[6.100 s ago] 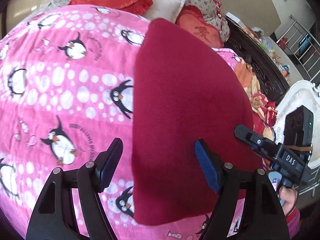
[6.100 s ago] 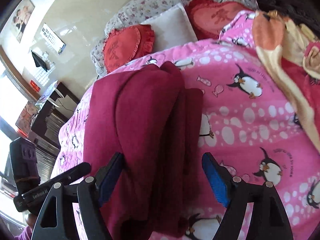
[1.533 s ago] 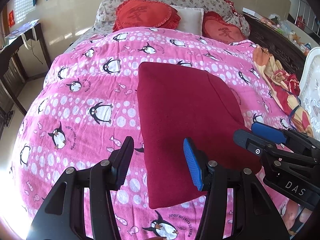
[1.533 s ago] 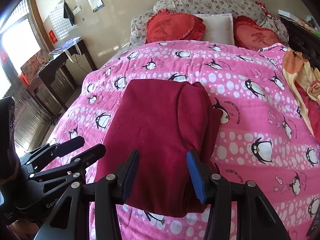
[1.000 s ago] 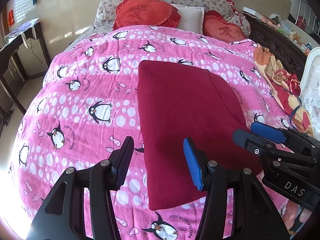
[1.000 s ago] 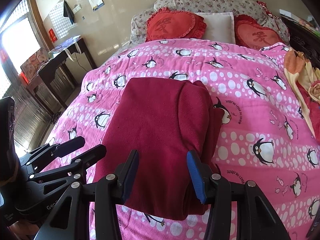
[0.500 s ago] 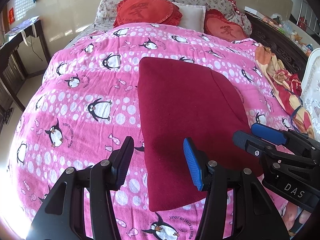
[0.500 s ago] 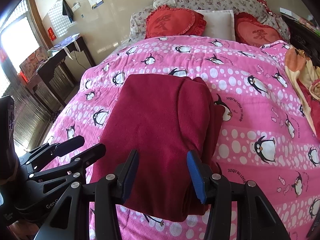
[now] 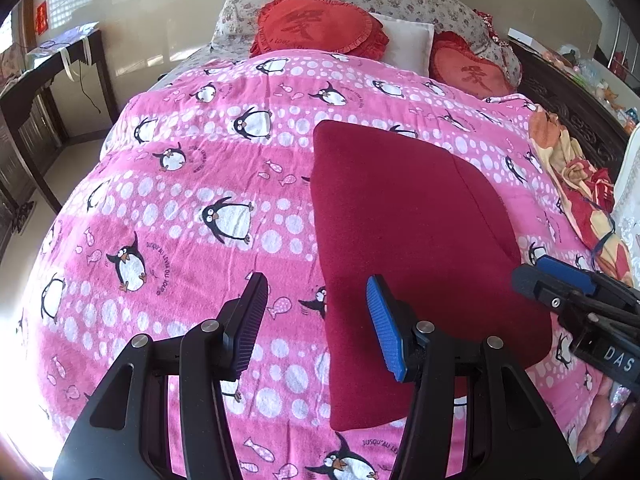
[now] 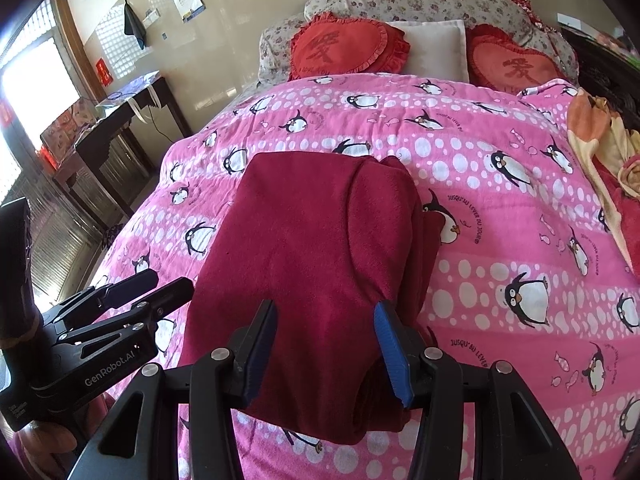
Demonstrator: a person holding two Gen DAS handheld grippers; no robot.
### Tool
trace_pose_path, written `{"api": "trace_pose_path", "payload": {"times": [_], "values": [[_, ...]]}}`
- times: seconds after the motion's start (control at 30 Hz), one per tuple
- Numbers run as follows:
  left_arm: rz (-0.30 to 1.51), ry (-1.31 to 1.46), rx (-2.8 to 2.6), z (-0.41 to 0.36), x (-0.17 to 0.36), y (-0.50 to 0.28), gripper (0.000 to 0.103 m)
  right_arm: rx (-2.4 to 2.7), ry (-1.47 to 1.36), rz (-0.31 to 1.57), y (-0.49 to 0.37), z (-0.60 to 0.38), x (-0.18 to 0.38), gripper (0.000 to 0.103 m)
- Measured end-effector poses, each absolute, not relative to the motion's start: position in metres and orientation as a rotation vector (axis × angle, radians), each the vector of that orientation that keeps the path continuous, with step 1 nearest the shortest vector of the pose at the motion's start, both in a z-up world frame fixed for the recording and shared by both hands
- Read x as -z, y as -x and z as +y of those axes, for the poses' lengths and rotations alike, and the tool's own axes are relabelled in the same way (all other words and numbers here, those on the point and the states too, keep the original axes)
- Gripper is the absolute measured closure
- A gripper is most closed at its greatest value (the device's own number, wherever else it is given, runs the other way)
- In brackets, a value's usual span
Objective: Fold small clothes
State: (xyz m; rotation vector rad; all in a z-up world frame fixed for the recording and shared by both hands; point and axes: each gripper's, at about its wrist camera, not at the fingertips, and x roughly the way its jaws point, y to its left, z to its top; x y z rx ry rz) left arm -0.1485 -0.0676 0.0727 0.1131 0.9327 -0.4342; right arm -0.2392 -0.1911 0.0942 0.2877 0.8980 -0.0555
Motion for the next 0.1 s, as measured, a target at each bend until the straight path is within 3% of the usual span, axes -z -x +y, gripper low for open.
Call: {"api": "trace_pose_path", "payload": {"times": [0.1], "values": [[0.935,-0.111,0.409,-0.058,-0.071,0.143,0.052,0.086,-0.310,0.887,0.243,-0.209,-0.096,0.055]]}}
